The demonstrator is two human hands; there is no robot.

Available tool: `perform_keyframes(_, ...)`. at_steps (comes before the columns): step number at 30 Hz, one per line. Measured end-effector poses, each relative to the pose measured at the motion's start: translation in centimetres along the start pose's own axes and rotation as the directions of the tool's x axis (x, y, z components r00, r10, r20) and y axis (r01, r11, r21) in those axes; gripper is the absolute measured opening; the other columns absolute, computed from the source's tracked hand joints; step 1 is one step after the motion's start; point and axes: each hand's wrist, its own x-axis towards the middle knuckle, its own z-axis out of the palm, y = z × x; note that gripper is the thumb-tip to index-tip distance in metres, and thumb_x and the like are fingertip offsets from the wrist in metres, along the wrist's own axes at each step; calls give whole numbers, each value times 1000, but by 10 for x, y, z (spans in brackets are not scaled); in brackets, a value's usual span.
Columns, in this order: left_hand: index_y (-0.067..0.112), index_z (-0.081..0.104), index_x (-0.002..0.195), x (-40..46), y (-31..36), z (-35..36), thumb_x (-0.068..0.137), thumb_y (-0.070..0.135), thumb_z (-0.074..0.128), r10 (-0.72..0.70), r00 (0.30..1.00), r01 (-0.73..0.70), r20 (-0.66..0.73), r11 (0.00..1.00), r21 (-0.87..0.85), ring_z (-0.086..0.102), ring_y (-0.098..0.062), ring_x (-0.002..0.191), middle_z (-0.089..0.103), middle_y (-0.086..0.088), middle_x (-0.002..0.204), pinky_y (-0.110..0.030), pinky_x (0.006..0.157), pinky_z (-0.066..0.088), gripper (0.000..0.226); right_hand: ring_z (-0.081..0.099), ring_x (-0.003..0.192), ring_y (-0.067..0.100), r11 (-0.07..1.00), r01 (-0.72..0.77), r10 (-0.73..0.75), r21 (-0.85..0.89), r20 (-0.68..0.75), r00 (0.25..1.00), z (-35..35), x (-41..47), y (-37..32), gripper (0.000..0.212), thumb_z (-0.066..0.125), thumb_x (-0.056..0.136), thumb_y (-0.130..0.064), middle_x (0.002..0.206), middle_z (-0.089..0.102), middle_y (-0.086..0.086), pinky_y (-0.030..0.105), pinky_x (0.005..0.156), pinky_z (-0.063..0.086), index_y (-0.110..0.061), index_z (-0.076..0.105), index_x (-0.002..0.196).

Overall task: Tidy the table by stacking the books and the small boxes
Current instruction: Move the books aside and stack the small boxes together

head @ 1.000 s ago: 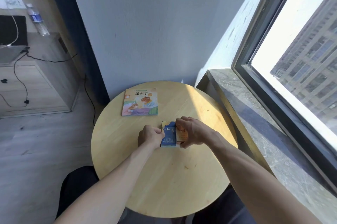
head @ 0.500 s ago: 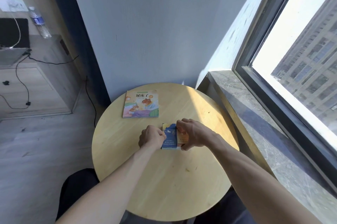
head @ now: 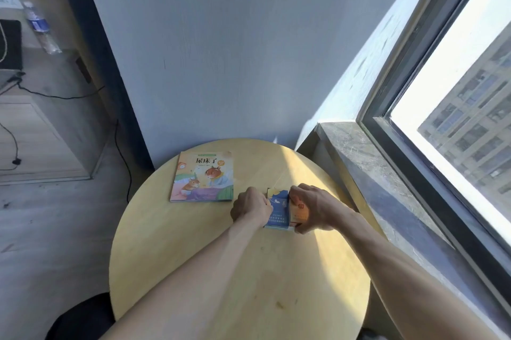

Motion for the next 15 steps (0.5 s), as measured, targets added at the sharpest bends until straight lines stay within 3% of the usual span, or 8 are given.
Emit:
perform_keyframes(10, 27, 81, 95, 72, 24, -20, 79, 23, 79, -12, 999, 14, 37, 999, -37, 71, -28, 95, 76, -2, 108, -28, 70, 48, 16, 54, 100, 20, 1000, 13, -13, -7, -28, 1000, -23, 72, 22, 67, 88, 67, -44, 114, 57, -6, 28, 76, 43, -28, 47, 118)
perform_keyframes(15, 27, 80, 87, 92, 25, -29, 79, 25, 81, -14, 999, 18, 45, 996, -89, 71, -26, 90, 77, -1, 102, -26, 69, 48, 9, 55, 94, 22, 1000, 19, -19, -24, -18, 1000, -31, 94, 23, 66, 89, 63, -46, 108, 57, -5, 37, 78, 52, -30, 44, 109)
